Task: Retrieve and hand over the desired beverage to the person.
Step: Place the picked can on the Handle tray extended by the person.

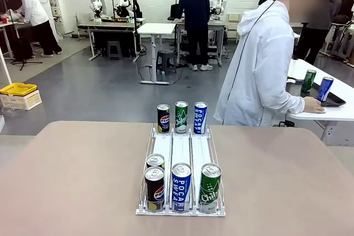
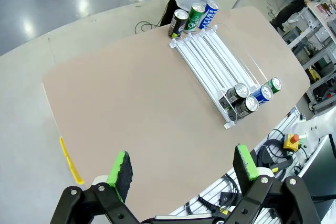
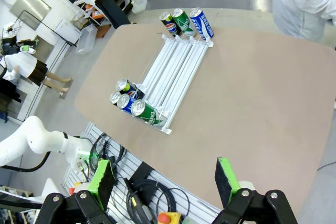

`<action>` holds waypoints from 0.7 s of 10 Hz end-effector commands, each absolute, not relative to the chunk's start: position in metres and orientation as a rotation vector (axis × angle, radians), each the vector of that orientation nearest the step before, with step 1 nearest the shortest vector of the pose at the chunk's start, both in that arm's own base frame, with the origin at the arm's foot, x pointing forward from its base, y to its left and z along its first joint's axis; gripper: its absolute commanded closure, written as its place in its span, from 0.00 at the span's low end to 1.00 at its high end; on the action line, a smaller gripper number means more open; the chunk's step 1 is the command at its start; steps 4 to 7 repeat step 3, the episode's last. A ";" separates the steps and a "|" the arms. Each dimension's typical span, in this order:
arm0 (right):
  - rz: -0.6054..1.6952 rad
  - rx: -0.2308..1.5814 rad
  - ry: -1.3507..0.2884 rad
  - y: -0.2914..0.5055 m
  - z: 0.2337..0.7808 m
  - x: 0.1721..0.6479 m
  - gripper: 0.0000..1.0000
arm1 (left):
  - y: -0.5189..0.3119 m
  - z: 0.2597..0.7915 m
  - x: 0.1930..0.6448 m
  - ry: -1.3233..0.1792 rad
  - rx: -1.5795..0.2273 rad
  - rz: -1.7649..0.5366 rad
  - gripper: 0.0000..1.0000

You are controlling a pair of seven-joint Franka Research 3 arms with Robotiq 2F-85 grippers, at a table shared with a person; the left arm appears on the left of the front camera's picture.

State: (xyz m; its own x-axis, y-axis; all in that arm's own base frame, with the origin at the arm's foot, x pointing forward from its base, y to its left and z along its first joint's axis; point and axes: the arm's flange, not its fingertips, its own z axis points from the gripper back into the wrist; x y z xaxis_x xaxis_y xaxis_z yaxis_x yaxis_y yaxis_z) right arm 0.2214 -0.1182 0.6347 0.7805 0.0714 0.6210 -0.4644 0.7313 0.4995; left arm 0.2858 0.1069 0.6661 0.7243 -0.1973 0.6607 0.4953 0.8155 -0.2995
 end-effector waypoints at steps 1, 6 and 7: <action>0.333 0.715 -0.621 -0.118 0.635 0.223 0.00 | 0.108 0.668 0.285 -0.651 -0.482 -0.402 0.00; 0.333 0.715 -0.621 -0.118 0.635 0.223 0.00 | 0.108 0.668 0.285 -0.651 -0.482 -0.402 0.00; 0.333 0.715 -0.621 -0.118 0.635 0.223 0.00 | 0.108 0.668 0.285 -0.651 -0.482 -0.402 0.00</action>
